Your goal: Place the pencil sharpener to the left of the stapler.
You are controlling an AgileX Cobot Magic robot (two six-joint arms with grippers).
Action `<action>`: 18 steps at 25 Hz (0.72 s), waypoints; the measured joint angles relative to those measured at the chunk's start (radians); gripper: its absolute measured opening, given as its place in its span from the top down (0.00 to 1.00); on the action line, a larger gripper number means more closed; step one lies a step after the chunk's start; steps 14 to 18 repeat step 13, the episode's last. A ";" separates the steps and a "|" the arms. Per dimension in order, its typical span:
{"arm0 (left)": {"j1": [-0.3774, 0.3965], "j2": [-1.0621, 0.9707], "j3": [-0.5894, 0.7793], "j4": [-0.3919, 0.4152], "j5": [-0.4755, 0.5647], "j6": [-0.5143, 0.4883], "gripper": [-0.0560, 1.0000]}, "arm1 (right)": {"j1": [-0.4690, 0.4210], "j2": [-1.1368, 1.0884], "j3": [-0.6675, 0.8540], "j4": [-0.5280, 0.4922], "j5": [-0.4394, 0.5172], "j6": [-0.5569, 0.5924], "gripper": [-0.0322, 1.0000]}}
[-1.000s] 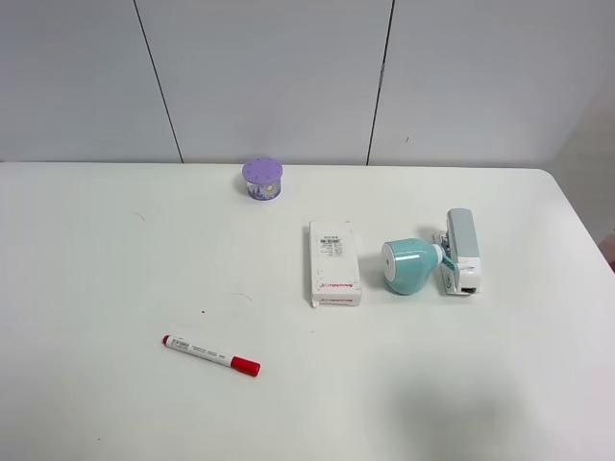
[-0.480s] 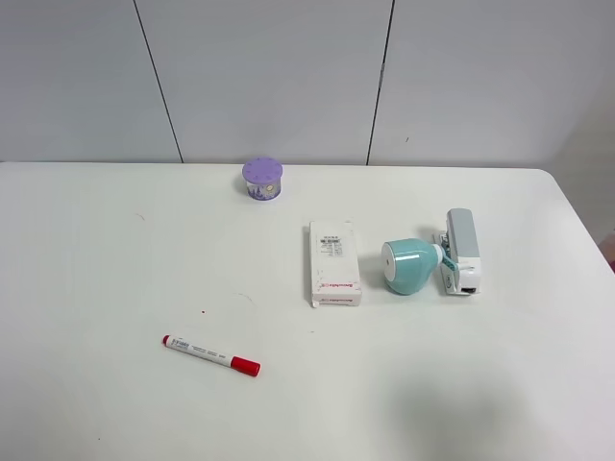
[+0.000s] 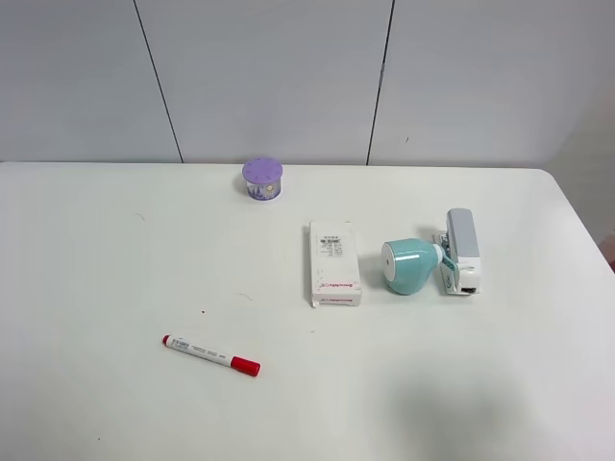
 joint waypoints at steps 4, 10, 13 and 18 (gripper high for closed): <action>0.000 0.000 0.000 0.000 0.000 0.000 0.01 | 0.000 0.000 0.000 0.000 0.000 0.000 0.01; 0.000 0.000 0.000 0.000 0.000 0.000 0.01 | 0.000 0.000 0.000 0.000 0.000 0.000 0.01; 0.000 0.000 0.000 0.000 0.000 0.000 0.01 | 0.000 0.000 0.000 0.000 0.000 0.000 0.01; 0.000 0.000 0.000 0.000 0.000 0.000 0.01 | 0.000 0.000 0.000 0.000 0.000 0.000 0.01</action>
